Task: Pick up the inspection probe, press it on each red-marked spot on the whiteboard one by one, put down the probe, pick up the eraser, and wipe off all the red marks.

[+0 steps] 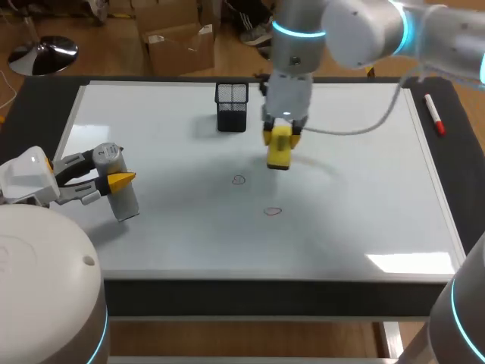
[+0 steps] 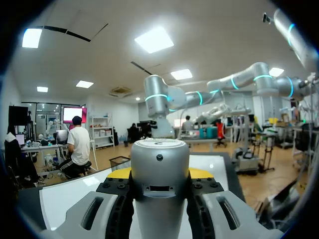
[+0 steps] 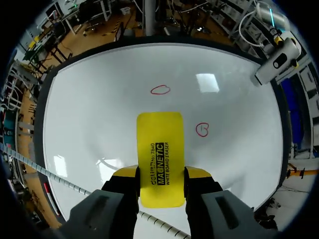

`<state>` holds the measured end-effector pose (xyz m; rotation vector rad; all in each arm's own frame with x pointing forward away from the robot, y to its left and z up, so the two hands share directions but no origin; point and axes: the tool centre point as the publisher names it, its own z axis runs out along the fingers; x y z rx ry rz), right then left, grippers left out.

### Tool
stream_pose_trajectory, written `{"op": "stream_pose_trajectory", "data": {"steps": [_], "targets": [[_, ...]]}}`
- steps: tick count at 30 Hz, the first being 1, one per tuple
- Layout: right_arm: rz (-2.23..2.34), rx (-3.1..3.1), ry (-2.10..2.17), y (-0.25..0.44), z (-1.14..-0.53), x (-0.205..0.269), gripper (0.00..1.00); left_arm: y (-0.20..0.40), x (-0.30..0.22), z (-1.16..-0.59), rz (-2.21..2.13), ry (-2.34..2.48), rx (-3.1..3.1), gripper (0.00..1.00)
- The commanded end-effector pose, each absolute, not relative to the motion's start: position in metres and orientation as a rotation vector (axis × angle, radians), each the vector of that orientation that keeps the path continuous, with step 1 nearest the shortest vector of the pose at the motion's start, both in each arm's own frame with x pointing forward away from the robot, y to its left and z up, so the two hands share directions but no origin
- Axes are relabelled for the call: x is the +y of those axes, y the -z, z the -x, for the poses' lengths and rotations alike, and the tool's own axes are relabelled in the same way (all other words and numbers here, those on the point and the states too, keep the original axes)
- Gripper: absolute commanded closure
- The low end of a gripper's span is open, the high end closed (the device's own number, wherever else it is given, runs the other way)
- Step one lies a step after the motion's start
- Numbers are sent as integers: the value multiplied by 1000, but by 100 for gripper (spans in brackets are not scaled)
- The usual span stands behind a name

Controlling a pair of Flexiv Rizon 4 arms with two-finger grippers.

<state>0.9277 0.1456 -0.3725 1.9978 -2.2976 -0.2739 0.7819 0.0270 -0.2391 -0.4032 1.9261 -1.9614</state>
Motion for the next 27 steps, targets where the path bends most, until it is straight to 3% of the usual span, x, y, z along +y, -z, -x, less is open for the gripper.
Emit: {"op": "stream_pose_trajectory", "data": {"steps": [1, 13, 27], "targets": [[-1998, -2223, 198, 380, -930, 178, 100, 238, 27, -782, 403, 1961, 1926, 100], [-2060, -2143, 224, 398, -925, 230, 100, 238, 27, -782, 403, 1961, 1926, 100], [-2079, -2133, 177, 414, -911, 256, 100, 238, 27, -782, 403, 1961, 1926, 100]]}}
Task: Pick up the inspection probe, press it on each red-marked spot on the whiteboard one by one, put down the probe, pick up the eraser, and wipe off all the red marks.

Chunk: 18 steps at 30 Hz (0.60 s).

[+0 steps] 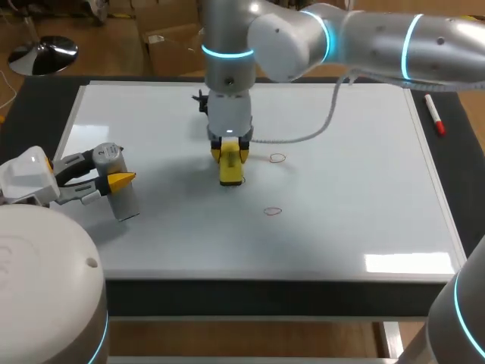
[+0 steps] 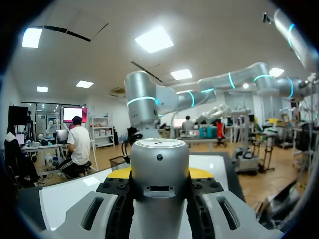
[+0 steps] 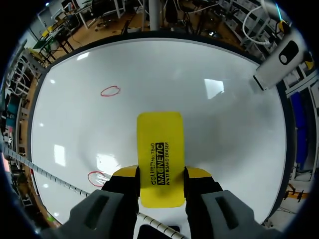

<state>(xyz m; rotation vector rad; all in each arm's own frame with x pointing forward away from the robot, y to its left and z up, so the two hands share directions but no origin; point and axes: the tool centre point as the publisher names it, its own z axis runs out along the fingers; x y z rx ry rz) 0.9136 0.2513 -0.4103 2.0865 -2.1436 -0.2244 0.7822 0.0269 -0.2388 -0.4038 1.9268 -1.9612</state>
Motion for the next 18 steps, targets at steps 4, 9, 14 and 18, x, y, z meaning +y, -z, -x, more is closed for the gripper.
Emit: {"op": "stream_pose_trajectory", "data": {"steps": [4, 9, 14, 18], "targets": [[-2092, -2139, 161, 418, -908, 257, 100, 238, 27, -782, 403, 1961, 1926, 100], [-2102, -2150, 160, 423, -907, 257, 100, 238, 27, -782, 403, 1961, 1926, 100], [-2111, -2154, 183, 428, -909, 258, 100, 238, 27, -782, 403, 1961, 1926, 100], [-2103, -2162, 199, 430, -911, 255, 100, 238, 27, -782, 403, 1961, 1926, 100]]}}
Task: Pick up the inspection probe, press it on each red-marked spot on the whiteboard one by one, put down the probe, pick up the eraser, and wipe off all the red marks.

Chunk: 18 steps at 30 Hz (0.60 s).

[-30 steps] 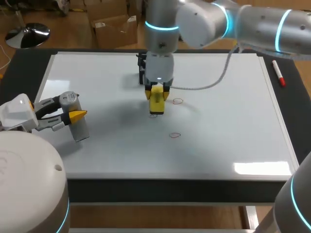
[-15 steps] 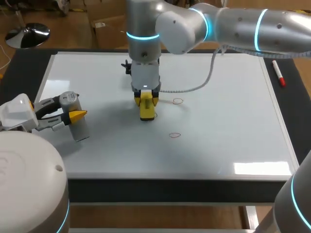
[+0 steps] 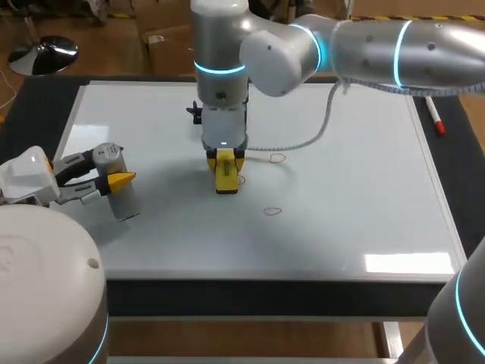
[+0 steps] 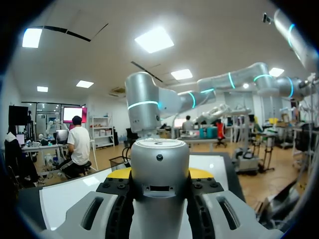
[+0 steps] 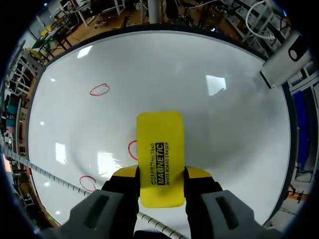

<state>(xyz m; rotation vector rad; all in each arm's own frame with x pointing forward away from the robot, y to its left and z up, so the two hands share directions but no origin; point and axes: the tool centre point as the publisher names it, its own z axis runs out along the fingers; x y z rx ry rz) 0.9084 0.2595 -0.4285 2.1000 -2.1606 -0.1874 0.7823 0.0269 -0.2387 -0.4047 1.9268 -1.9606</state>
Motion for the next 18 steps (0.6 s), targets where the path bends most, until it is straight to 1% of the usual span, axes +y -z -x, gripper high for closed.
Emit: {"op": "stream_pose_trajectory", "data": {"steps": [1, 8, 18], "targets": [[-2099, -2167, 204, 430, -911, 254, 100, 238, 27, -782, 403, 1961, 1926, 100], [-2066, -2193, 198, 432, -913, 244, 100, 238, 27, -782, 403, 1961, 1926, 100], [-1990, -2264, 143, 433, -909, 219, 100, 238, 27, -782, 403, 1961, 1926, 100]]}}
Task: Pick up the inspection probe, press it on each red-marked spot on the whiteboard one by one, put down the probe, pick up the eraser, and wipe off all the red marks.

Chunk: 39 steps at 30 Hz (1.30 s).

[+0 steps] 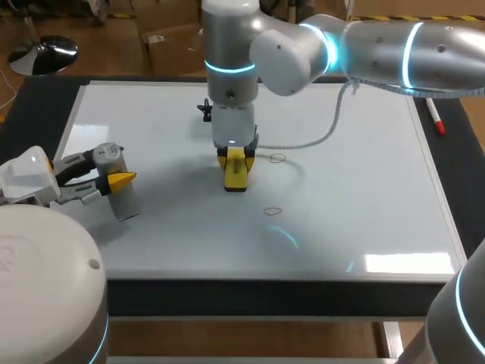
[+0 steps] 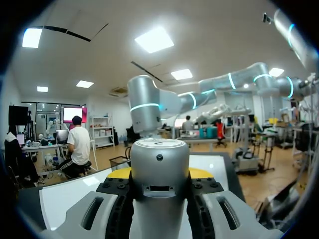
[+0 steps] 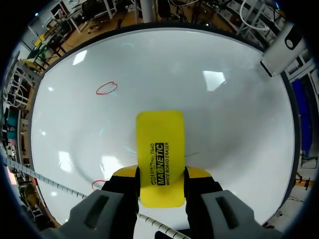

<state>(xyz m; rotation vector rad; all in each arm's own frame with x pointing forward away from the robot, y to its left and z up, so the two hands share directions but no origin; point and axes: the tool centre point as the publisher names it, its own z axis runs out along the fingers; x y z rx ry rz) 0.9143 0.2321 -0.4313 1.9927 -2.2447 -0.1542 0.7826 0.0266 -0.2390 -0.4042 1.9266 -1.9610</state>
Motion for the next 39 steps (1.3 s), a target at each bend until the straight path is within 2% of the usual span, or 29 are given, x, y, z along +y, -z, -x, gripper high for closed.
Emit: {"op": "stream_pose_trajectory", "data": {"steps": [1, 21, 39], "targets": [[-1981, -2273, 142, 434, -908, 216, 100, 238, 27, -782, 403, 1961, 1926, 100], [-1891, -2376, 109, 406, -905, 179, 100, 238, 27, -782, 403, 1961, 1926, 100], [-2009, -2284, 147, 385, -907, 198, 100, 238, 27, -782, 403, 1961, 1926, 100]]}}
